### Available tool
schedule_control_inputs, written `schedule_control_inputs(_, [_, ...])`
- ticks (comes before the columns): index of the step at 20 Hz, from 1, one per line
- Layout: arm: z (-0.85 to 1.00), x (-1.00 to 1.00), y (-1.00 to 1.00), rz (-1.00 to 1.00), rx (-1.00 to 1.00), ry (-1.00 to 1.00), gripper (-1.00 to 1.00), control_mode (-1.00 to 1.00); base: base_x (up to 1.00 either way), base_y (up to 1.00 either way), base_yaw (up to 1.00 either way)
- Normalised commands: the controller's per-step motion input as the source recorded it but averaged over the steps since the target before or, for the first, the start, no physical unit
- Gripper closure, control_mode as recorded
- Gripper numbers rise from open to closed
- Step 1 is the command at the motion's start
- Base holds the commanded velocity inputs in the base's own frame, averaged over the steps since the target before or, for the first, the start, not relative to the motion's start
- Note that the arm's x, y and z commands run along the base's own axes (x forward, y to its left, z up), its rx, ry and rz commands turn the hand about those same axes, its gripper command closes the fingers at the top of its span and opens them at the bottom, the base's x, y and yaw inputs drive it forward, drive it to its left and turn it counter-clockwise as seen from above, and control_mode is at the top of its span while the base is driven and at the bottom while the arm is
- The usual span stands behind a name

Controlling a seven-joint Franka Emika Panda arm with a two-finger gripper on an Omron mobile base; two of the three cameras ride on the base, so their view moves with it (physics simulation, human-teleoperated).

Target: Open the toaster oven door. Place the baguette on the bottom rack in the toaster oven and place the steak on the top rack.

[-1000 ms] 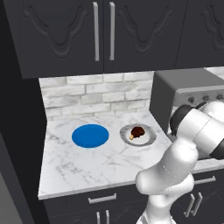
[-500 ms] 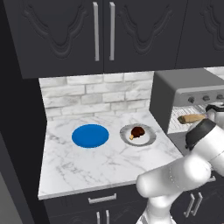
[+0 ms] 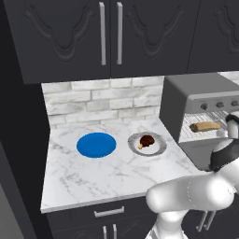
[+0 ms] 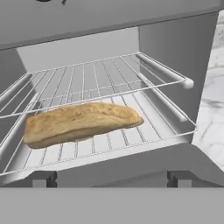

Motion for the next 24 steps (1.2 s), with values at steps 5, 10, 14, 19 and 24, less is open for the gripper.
schedule_control_inputs(5, [0.22, 0.00, -0.17, 0.12, -0.05, -0.04, -1.00, -1.00, 0.00, 0.00, 0.00])
schedule_control_inputs(10, [0.04, 0.00, -0.01, 0.11, -0.07, -0.12, -1.00, -1.00, 0.00, 0.00, 0.00])
schedule_control_inputs(14, [0.03, 0.02, 0.00, 0.03, -0.01, -0.02, -1.00, -1.00, 0.00, 0.00, 0.00])
schedule_control_inputs(19, [0.06, 0.09, -0.02, 0.00, 0.02, 0.00, -1.00, -1.00, 0.00, 0.00, 0.00])
schedule_control_inputs(24, [0.03, 0.17, -0.01, -0.02, 0.07, 0.04, -1.00, -1.00, 0.00, 0.00, 0.00])
